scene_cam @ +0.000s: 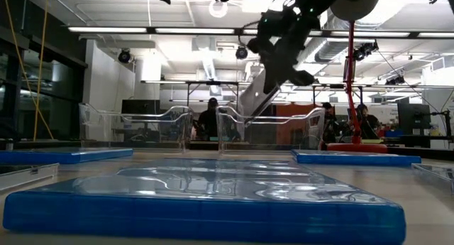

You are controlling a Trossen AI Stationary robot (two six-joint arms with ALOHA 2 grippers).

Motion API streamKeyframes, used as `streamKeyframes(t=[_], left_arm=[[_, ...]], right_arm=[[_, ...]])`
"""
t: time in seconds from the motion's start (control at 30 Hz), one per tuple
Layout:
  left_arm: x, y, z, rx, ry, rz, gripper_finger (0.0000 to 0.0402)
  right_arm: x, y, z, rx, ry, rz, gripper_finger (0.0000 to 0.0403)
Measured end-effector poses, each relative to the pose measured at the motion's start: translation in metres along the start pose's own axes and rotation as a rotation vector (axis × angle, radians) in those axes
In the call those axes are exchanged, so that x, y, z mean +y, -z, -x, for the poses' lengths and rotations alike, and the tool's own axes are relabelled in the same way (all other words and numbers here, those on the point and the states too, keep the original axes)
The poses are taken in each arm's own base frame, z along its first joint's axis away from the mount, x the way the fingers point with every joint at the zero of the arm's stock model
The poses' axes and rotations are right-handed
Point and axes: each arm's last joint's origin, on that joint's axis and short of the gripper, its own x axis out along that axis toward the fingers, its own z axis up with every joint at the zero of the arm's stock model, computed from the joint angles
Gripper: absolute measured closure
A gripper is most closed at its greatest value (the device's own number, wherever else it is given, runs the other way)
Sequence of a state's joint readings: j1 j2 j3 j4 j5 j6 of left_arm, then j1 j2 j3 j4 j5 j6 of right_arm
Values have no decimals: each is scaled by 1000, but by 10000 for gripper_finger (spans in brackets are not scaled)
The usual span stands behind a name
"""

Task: Pick & place jewel cases by type
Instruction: Put the top black CD case into the right transparent bin

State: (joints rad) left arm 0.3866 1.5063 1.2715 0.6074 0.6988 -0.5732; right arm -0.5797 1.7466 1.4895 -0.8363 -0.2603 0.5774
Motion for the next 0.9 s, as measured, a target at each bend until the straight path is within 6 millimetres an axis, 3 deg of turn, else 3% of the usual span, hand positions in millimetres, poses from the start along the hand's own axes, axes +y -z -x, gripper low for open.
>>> streamKeyframes(t=[0.17, 0.37, 0.53, 0.7, 0.9], left_arm=[[-4, -13, 5, -85, 60, -79, 110], [-9, -40, 27, -175, 46, -146, 110], [-15, -58, 45, -213, 16, -216, 110], [-18, -63, 49, -220, 11, -241, 110], [-18, -62, 49, -211, 9, -237, 110]], right_arm=[[7, 2, 33, -140, -8, 65, 387], [19, 12, 91, -365, -55, 144, 387], [32, 26, 153, -627, -201, 267, 387], [49, 46, 205, -880, -361, 433, 387], [63, 65, 245, -1048, -607, 610, 387]])
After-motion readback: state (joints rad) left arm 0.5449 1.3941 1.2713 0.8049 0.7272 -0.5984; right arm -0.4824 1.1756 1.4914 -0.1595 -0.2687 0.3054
